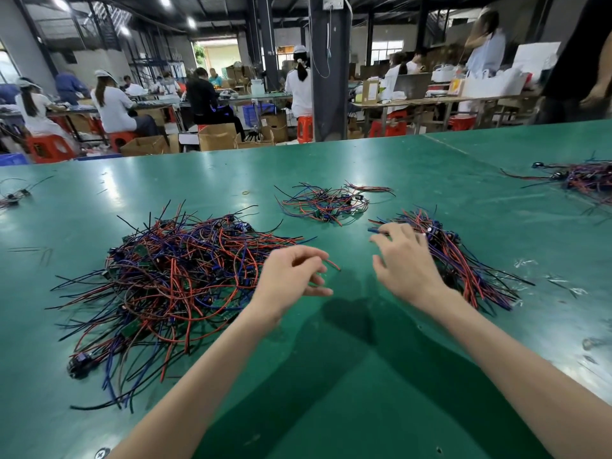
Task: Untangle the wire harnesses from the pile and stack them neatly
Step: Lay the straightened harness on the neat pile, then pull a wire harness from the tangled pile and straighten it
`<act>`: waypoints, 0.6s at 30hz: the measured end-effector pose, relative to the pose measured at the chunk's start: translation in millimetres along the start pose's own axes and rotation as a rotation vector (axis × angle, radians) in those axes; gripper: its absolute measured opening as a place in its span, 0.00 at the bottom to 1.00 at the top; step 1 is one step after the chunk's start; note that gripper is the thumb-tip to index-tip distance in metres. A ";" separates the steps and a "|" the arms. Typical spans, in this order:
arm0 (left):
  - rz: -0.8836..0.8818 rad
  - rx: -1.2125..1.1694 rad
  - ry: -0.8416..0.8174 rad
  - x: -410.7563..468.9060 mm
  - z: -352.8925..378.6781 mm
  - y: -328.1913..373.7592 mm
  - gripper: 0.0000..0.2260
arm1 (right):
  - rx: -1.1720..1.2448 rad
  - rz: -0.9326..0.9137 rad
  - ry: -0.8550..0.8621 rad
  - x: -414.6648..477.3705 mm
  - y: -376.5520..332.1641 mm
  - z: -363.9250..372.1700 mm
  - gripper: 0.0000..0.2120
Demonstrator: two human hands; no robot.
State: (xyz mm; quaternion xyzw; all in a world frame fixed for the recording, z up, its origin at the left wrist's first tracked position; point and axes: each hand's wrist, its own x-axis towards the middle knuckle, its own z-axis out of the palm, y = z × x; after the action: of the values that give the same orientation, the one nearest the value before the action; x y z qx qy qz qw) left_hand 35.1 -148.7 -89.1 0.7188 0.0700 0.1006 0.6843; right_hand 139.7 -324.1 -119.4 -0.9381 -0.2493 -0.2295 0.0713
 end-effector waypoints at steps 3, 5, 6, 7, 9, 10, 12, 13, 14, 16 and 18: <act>0.126 0.084 0.165 15.9 -31.0 20.2 0.08 | 0.076 -0.158 0.007 -10.0 -24.6 10.6 0.11; 0.224 0.208 0.318 32.7 -67.7 37.3 0.10 | 0.079 -0.224 -0.029 -12.3 -35.1 16.6 0.10; 0.265 0.322 0.403 42.9 -89.1 44.7 0.13 | 0.076 -0.245 -0.042 -11.8 -37.2 18.4 0.11; 0.280 0.471 0.480 53.2 -110.7 49.8 0.15 | 0.078 -0.254 -0.045 -10.7 -37.6 19.1 0.11; 0.179 0.869 0.546 73.1 -149.0 49.3 0.17 | 0.089 -0.251 -0.032 -9.7 -35.5 19.6 0.10; 0.060 1.092 0.509 80.3 -163.7 44.1 0.17 | 0.097 -0.247 -0.028 -10.4 -34.3 20.1 0.10; -0.181 1.400 0.371 82.8 -180.8 29.4 0.14 | 0.120 -0.252 -0.027 -12.5 -33.8 21.4 0.09; -0.254 1.462 0.317 80.0 -184.6 23.0 0.10 | 0.133 -0.258 -0.026 -12.8 -34.6 21.5 0.08; -0.283 1.475 0.285 77.6 -186.6 17.6 0.07 | 0.148 -0.262 -0.022 -12.2 -35.4 21.4 0.07; -0.255 1.466 0.281 75.0 -186.8 12.6 0.03 | 0.176 -0.263 -0.015 -9.2 -36.6 21.3 0.07; -0.214 1.472 0.320 73.6 -185.0 12.9 0.01 | 0.192 -0.260 -0.012 -8.1 -37.5 22.6 0.08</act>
State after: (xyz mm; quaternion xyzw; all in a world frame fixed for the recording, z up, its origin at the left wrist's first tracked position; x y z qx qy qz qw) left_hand 61.5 47.6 -64.6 0.9557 0.2868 0.0640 0.0159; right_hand 123.6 -289.6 -142.4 -0.8883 -0.3896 -0.2061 0.1287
